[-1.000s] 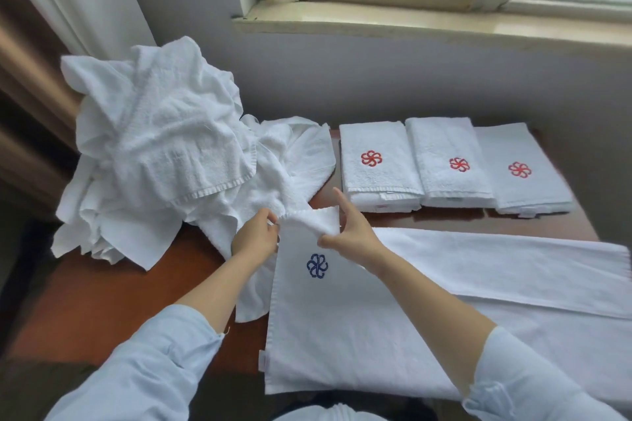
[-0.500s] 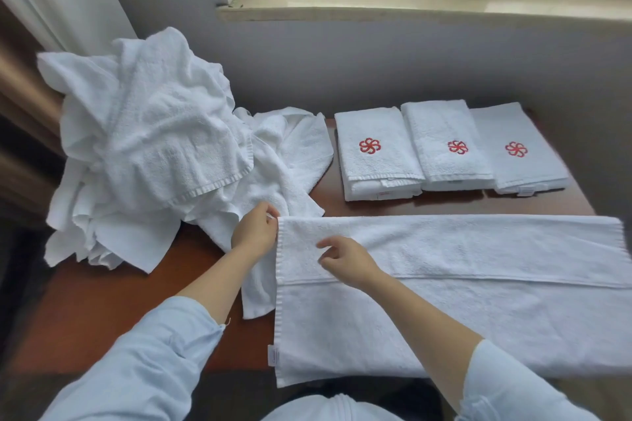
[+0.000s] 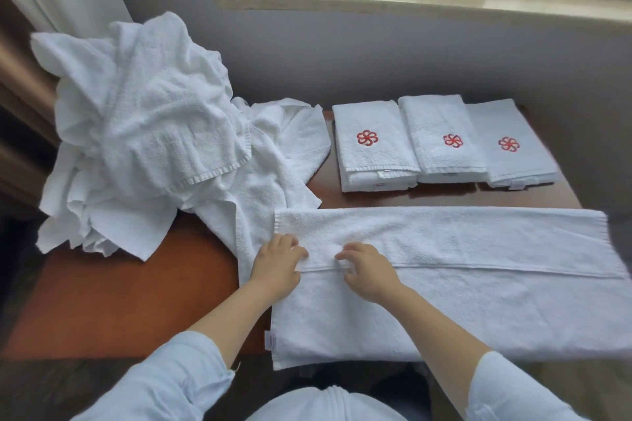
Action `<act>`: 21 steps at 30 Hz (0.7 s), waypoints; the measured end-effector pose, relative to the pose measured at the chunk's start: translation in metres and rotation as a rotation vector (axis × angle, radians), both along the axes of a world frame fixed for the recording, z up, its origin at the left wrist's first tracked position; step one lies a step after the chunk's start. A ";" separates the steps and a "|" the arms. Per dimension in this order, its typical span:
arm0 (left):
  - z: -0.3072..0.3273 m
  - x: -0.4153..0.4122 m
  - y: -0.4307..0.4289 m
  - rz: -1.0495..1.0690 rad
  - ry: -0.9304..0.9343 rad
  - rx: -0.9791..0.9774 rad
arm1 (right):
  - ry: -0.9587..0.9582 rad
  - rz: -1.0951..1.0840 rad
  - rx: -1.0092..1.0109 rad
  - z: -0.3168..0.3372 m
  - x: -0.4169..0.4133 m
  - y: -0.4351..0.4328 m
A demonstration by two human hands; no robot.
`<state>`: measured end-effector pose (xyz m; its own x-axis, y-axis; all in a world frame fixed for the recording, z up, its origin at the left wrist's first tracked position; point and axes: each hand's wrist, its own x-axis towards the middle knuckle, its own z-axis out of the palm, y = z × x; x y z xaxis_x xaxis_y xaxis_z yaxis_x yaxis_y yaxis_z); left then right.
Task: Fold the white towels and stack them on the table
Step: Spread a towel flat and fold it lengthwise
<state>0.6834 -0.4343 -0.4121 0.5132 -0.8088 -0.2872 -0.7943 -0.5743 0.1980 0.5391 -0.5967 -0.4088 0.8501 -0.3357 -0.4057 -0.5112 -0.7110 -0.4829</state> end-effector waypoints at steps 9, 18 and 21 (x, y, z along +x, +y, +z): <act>-0.013 -0.042 0.030 -0.003 -0.052 0.053 | -0.061 -0.004 -0.178 -0.016 -0.063 0.022; -0.015 -0.106 0.059 0.107 -0.017 0.128 | -0.037 0.149 -0.173 -0.023 -0.105 0.032; -0.013 -0.128 0.071 0.172 -0.004 0.115 | -0.070 0.170 -0.181 -0.023 -0.120 0.043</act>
<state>0.5553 -0.3636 -0.4251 0.6426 -0.6707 -0.3705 -0.6829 -0.7206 0.1200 0.4192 -0.5541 -0.4320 0.9244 -0.2477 -0.2902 -0.3470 -0.8618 -0.3700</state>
